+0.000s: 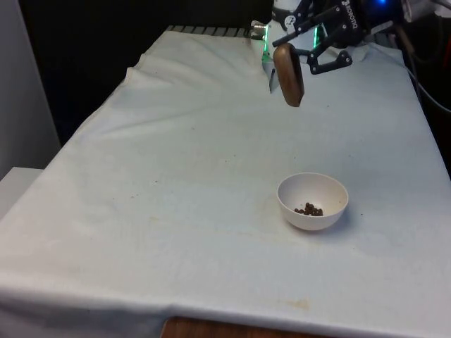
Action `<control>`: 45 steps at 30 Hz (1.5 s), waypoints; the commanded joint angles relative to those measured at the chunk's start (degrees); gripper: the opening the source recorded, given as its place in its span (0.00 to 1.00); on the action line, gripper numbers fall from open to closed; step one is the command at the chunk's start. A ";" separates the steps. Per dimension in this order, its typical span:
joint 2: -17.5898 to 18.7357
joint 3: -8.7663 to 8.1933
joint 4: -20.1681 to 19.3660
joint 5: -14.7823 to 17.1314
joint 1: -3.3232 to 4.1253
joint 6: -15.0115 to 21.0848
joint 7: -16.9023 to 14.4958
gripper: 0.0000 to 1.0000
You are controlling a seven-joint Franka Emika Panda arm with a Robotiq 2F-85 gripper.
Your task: Pour the coffee beans from the cup into the bowl.
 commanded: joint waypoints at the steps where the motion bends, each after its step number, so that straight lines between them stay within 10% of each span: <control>1: -0.63 0.34 -0.57 0.69 -0.86 1.55 -0.17 0.01; 45: -3.61 -8.71 -0.92 14.21 -2.46 15.30 -1.32 0.01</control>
